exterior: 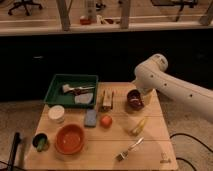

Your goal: Stack bowls on top of each other

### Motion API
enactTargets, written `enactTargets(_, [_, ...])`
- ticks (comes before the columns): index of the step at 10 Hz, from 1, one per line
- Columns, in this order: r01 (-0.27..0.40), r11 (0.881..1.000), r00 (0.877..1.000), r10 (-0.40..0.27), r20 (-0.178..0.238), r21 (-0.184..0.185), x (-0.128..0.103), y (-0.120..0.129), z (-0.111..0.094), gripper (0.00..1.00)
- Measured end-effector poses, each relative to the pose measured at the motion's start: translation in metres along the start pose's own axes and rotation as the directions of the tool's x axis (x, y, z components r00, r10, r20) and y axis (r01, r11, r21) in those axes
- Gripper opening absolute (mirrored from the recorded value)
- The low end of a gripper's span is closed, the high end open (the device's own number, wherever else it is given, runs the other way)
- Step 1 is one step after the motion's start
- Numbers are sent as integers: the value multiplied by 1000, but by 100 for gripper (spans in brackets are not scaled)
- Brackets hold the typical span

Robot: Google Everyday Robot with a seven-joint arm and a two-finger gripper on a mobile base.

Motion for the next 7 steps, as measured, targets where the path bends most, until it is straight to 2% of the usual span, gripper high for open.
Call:
enactTargets(4, [5,1000,998,-4,70,-11,14,30,19,80])
enactTargets(7, [20,999,991,-15,131,-32,23,58,54,80])
